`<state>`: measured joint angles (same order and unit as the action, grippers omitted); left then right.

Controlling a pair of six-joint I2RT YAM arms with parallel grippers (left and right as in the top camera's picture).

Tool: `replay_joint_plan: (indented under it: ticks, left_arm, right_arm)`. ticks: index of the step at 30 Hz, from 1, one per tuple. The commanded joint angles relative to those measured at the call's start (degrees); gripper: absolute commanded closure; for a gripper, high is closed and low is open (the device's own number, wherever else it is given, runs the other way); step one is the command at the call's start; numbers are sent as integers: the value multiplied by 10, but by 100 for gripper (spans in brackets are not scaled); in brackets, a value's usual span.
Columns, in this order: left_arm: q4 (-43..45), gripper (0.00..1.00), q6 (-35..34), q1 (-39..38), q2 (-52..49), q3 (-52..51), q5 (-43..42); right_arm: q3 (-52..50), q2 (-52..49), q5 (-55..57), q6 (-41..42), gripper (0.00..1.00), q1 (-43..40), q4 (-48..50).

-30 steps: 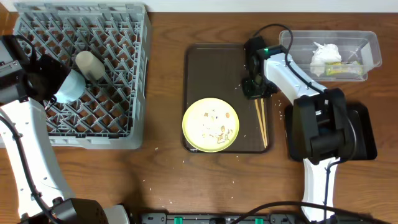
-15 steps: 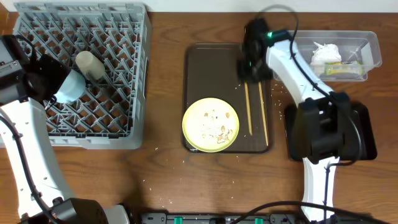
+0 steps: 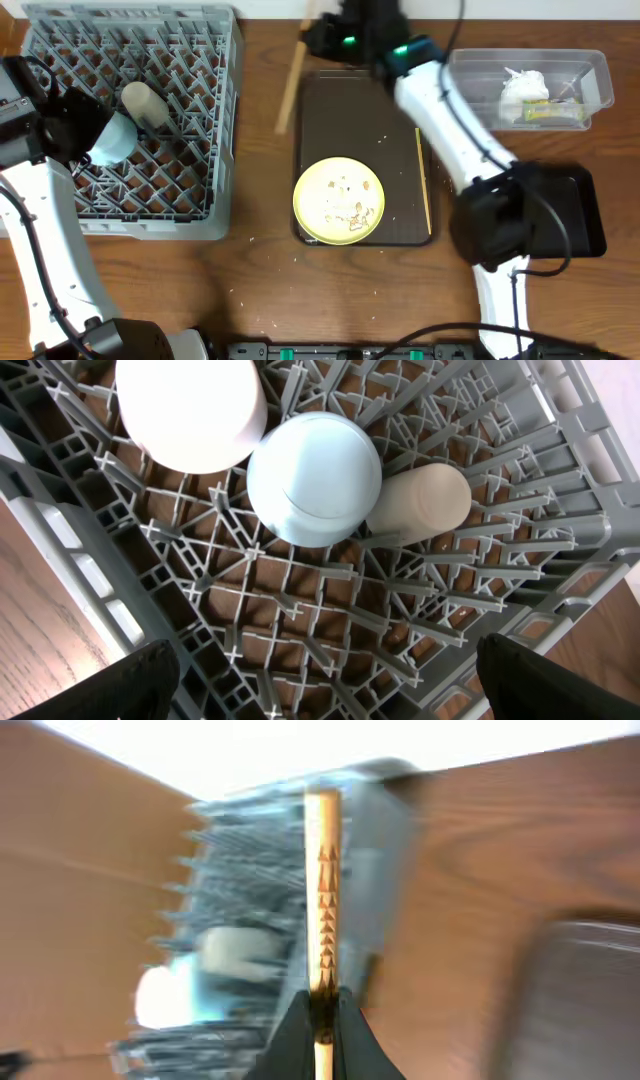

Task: Sort waste into correct bins and load items into the dishwasher
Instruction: 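Carry the chopstick left and drop it into the rack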

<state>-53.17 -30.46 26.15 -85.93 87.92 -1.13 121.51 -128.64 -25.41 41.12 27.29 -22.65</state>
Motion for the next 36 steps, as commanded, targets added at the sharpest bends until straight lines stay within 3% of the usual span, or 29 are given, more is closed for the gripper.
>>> replay_joint_plan:
  ticks: [1,11,21,24,27,28,36]
  left_arm:
    - [-2,4,-3,1,-2,6,3]
    - [-2,4,-3,1,-2,6,3]
    - [-2,4,-3,1,-2,6,3]
    - [-2,4,-3,1,-2,6,3]
    - [-2,4,-3,1,-2,6,3]
    - [-2,4,-3,1,-2,6,3]
    - [-2,4,-3,1,-2,6,3]
  right_arm:
    - [7,-10,61,76,99,66,26]
    - [7,-46,143,64,99,170,64]
    - [7,-83,104,9,99,203,55]
    - [7,-86,106,-7,86,211,53]
    - [7,-86,105,-28,50,214,53]
    - [7,-86,103,-36,43,214,52]
    - [10,-36,96,-84,25,185,-13]
